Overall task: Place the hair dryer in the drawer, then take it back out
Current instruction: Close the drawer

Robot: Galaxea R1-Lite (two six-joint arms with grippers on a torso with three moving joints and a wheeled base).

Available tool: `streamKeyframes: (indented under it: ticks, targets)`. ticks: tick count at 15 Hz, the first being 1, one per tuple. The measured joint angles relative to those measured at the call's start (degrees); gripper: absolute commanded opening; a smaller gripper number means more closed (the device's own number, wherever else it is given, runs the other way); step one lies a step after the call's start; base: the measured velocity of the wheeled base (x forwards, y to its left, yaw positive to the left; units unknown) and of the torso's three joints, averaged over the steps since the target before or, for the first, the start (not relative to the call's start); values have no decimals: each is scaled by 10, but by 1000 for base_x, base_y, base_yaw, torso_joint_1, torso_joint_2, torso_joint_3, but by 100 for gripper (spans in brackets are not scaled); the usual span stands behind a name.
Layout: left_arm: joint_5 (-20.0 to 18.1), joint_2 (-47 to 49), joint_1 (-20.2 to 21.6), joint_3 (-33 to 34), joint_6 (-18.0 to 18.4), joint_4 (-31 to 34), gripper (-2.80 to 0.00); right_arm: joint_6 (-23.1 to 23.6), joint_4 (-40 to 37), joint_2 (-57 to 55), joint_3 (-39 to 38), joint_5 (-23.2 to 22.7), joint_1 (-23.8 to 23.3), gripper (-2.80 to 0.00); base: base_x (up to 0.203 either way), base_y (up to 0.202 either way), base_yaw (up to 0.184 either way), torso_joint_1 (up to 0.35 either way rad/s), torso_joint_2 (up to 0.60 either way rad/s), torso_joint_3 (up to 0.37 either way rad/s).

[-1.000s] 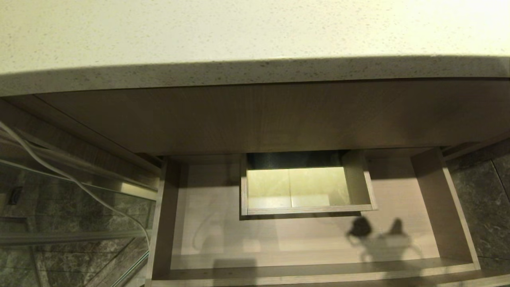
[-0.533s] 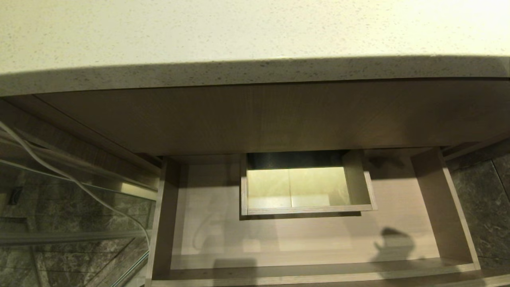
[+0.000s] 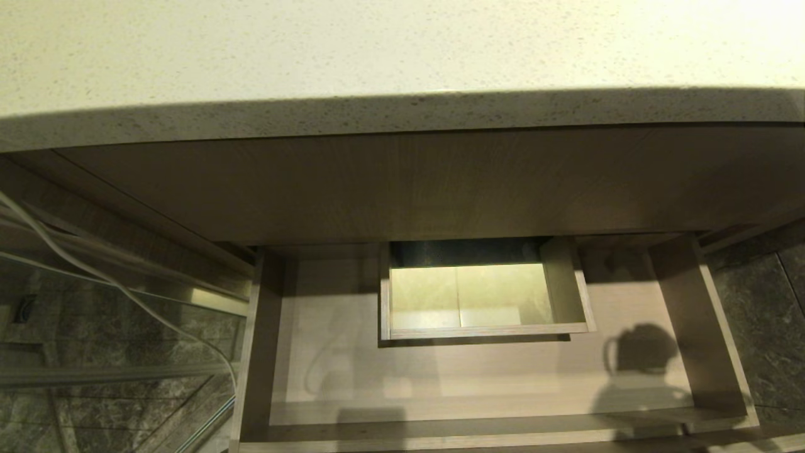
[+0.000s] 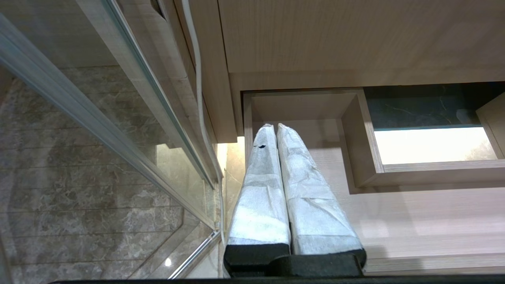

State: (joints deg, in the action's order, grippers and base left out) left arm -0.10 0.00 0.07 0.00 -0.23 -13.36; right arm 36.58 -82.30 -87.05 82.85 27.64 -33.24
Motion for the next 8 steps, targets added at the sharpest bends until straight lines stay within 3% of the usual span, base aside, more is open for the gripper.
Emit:
streamKeyframes:
  ticks: [8]
  targets:
    - [0, 0, 0, 0, 0, 0, -280, 1, 40, -145, -43, -24, -52, -280, 0, 0, 0, 0, 0, 0]
